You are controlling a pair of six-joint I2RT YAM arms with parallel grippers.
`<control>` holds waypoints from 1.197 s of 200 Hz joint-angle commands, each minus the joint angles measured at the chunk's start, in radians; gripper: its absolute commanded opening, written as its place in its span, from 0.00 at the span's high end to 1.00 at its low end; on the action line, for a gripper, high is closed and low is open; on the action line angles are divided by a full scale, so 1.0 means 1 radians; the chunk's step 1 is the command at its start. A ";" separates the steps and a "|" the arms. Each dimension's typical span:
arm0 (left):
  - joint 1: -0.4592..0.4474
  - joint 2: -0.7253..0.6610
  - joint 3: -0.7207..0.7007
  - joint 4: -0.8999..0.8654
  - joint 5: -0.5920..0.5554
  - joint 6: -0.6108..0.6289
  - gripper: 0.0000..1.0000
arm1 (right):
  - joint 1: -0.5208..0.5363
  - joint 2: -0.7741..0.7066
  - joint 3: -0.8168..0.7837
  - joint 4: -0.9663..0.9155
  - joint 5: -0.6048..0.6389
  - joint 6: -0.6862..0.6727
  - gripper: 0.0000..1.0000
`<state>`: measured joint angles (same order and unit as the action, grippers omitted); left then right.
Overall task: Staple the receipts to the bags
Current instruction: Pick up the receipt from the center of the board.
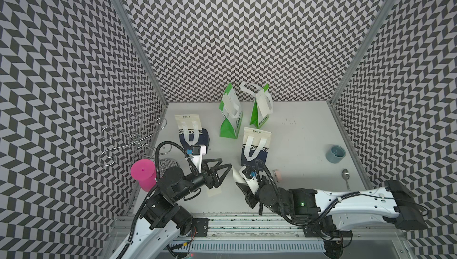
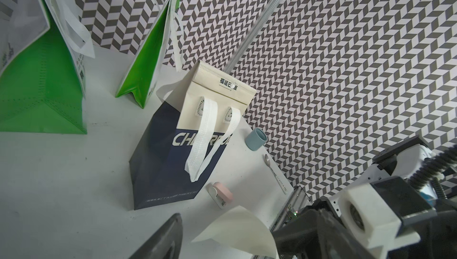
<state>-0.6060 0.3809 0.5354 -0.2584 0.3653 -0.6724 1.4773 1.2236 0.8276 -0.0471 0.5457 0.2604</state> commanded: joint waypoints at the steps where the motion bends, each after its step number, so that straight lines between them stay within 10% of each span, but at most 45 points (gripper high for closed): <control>1: 0.004 0.010 0.021 0.000 0.015 -0.042 0.14 | 0.005 0.013 0.034 0.062 0.074 -0.055 0.69; 82: 0.003 0.018 0.019 0.020 0.019 -0.133 0.22 | 0.010 0.130 0.129 0.030 0.178 -0.167 0.69; 239: 0.003 0.037 -0.017 0.054 0.020 -0.135 0.81 | 0.078 0.203 0.141 0.066 0.370 -0.267 0.69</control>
<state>-0.6060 0.4133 0.5259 -0.2382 0.3805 -0.8059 1.5429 1.4273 0.9482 -0.0284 0.8738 0.0147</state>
